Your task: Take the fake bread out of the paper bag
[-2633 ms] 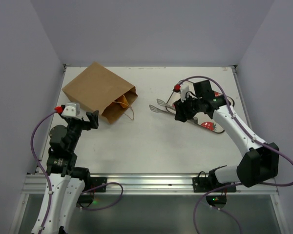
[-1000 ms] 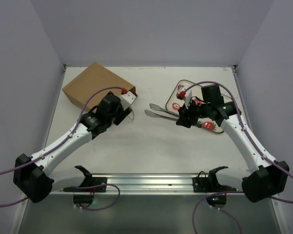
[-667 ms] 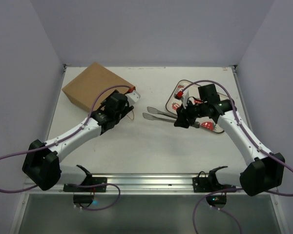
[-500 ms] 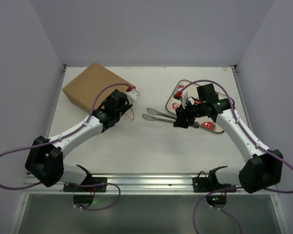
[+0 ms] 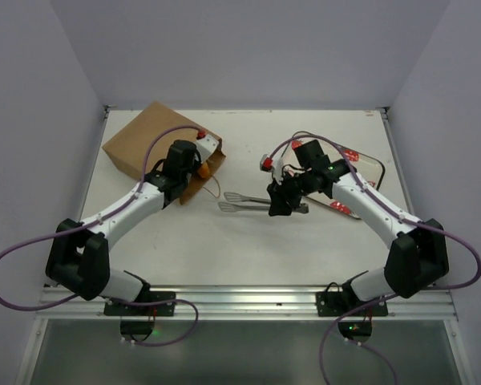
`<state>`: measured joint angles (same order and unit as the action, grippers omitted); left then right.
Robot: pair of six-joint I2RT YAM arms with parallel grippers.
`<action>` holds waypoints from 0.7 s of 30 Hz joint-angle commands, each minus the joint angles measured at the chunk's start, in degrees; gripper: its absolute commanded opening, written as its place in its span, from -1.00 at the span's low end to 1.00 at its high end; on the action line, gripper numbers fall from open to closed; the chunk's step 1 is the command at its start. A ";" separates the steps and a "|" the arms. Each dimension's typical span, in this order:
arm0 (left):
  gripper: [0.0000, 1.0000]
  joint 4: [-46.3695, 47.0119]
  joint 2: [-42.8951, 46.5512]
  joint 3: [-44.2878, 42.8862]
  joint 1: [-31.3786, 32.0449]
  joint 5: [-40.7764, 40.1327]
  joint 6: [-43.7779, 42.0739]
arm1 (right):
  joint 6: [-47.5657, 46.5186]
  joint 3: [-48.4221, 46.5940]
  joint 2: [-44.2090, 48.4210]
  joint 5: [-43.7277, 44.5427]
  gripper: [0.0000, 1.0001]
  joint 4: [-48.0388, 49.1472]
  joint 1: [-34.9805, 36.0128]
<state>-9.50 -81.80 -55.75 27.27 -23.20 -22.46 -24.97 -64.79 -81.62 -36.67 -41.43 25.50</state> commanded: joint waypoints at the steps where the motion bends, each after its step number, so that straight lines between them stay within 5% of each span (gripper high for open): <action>1: -0.97 3.17 1.11 -2.17 -1.95 5.17 2.68 | 1.68 -5.15 -2.30 2.90 -0.13 3.98 2.62; 21: -1.00 3.96 8.32 -3.84 -3.36 20.64 12.96 | 8.88 -22.83 -16.64 20.22 -0.08 9.78 8.78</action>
<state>-9.37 -74.02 -56.18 24.12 -7.38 -12.78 -18.79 -85.19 -97.89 -20.67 -34.61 34.15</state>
